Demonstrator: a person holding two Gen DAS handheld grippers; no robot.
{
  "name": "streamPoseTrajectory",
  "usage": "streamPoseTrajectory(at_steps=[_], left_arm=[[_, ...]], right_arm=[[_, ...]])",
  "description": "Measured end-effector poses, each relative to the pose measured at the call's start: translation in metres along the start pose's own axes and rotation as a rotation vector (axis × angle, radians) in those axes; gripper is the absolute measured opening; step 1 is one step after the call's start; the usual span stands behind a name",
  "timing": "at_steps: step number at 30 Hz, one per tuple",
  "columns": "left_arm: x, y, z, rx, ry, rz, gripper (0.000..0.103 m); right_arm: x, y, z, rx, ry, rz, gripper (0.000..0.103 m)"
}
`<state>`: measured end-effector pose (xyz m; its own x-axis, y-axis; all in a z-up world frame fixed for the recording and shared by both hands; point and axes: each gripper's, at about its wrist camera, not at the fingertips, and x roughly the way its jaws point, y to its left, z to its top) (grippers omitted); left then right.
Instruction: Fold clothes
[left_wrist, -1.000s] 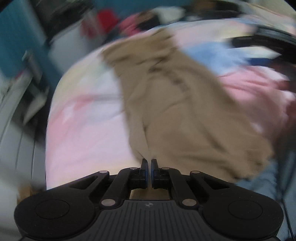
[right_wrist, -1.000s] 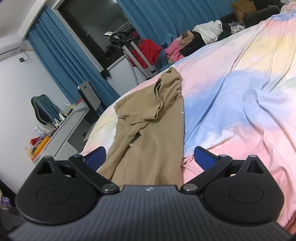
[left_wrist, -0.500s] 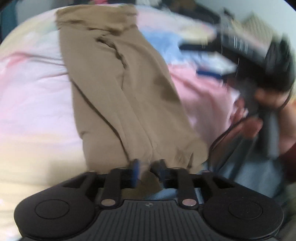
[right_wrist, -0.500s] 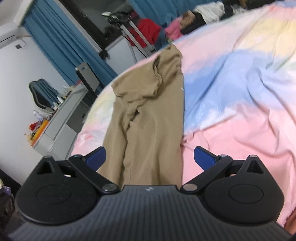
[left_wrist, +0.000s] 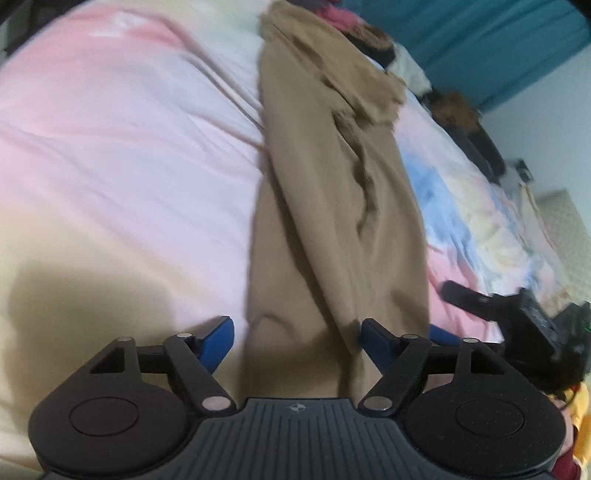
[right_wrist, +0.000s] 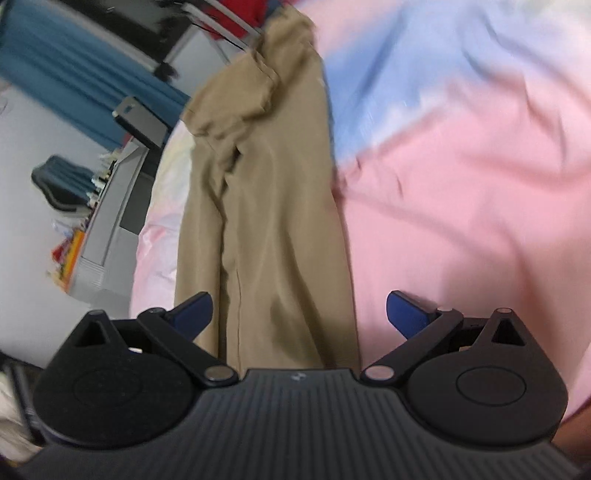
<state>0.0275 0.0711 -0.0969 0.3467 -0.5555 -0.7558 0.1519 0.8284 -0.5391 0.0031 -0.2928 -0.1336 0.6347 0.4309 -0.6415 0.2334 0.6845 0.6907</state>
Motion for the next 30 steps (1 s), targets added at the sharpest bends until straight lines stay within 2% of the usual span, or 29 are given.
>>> streamPoseTrajectory(at_steps=[2, 4, 6, 8, 11, 13, 15, 17, 18, 19, 22, 25, 30], left_arm=[[0.005, -0.002, -0.002, 0.016, 0.012, -0.021, 0.08], [0.026, -0.004, -0.002, 0.05, 0.055, -0.046, 0.08], [0.035, -0.008, -0.006, 0.083, 0.083, -0.047, 0.079], [0.043, -0.011, -0.01, 0.117, 0.11, -0.048, 0.07], [0.041, -0.007, -0.014, 0.104, 0.112, -0.04, 0.045], [0.039, -0.005, -0.015, 0.09, 0.1, -0.044, 0.017], [0.037, -0.002, -0.015, 0.075, 0.088, -0.049, 0.012], [0.026, -0.001, -0.017, 0.075, 0.036, -0.074, 0.01], [0.02, -0.001, -0.018, 0.075, 0.009, -0.086, 0.009], [0.012, -0.001, -0.02, 0.069, -0.032, -0.114, 0.008], [-0.011, 0.0, -0.027, 0.046, -0.18, -0.212, 0.008], [-0.035, 0.003, -0.029, 0.003, -0.28, -0.293, 0.007], [-0.066, -0.007, -0.038, 0.007, -0.384, -0.343, 0.007]], right_arm=[[0.004, -0.002, -0.006, 0.029, 0.026, 0.0, 0.1], [0.005, 0.0, -0.014, 0.033, 0.042, 0.002, 0.1], [0.009, 0.003, -0.025, 0.037, 0.101, 0.013, 0.1], [0.013, 0.006, -0.038, 0.042, 0.174, 0.022, 0.098], [0.012, 0.017, -0.058, -0.009, 0.231, -0.009, 0.092], [0.009, 0.024, -0.069, -0.049, 0.245, -0.037, 0.078], [0.006, 0.028, -0.075, -0.081, 0.249, -0.064, 0.066], [-0.001, 0.03, -0.077, -0.102, 0.251, -0.086, 0.047], [-0.005, 0.03, -0.075, -0.102, 0.252, -0.093, 0.028], [-0.01, 0.031, -0.073, -0.101, 0.243, -0.087, 0.021], [-0.034, 0.037, -0.063, -0.127, 0.176, -0.04, 0.017], [-0.062, 0.043, -0.054, -0.148, 0.097, 0.04, 0.016], [-0.114, 0.058, -0.038, -0.201, -0.024, 0.154, 0.015]])
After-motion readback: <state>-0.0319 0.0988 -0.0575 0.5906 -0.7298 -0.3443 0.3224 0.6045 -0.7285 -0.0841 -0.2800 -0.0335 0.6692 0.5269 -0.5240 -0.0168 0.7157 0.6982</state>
